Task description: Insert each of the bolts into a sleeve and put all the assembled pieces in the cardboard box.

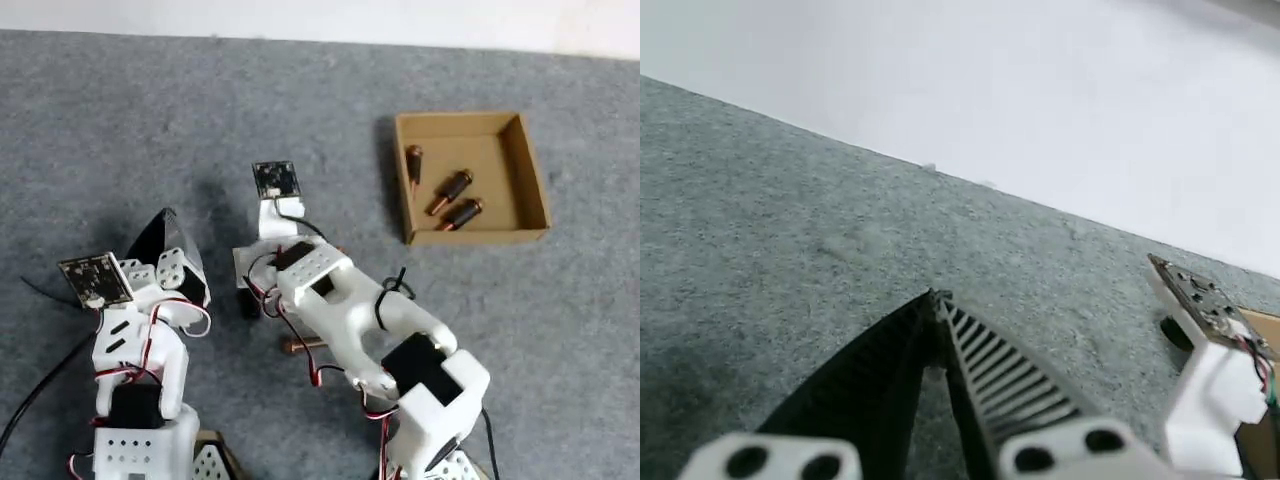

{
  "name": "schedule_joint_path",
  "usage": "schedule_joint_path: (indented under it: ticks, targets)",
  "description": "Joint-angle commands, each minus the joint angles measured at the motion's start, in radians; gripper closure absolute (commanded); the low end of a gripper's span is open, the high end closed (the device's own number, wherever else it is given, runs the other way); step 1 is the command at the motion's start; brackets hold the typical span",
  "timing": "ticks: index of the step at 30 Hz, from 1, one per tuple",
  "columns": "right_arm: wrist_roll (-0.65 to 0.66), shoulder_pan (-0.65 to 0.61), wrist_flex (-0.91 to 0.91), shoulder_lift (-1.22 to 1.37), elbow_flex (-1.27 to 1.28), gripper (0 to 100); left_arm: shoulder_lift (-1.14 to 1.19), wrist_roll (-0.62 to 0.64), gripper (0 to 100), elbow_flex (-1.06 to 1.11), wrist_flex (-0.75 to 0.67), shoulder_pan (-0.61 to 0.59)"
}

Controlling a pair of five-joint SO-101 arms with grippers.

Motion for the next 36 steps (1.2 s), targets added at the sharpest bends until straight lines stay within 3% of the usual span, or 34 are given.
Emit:
schedule_joint_path:
  ticks: [1, 17, 20, 29, 36]
  targets:
    - [-0.008, 0.005, 0.077, 0.008, 0.001, 81.7, -0.008, -0.003, 99, 0.021, -0.005, -0.008]
    - [-0.031, 0.053, 0.059, 0.01, -0.002, 81.9, -0.008, -0.003, 99, 0.021, -0.005, -0.008]
    - [-0.109, 0.081, 0.062, 0.01, -0.001, 85.8, -0.008, -0.003, 99, 0.021, -0.005, -0.008]
    - [-0.089, 0.091, 0.061, 0.008, -0.001, 99.0, -0.008, -0.003, 99, 0.021, -0.005, -0.008]
    - [-0.087, 0.093, 0.064, -0.027, -0.001, 99.3, -0.008, -0.003, 99, 0.021, -0.005, -0.008]
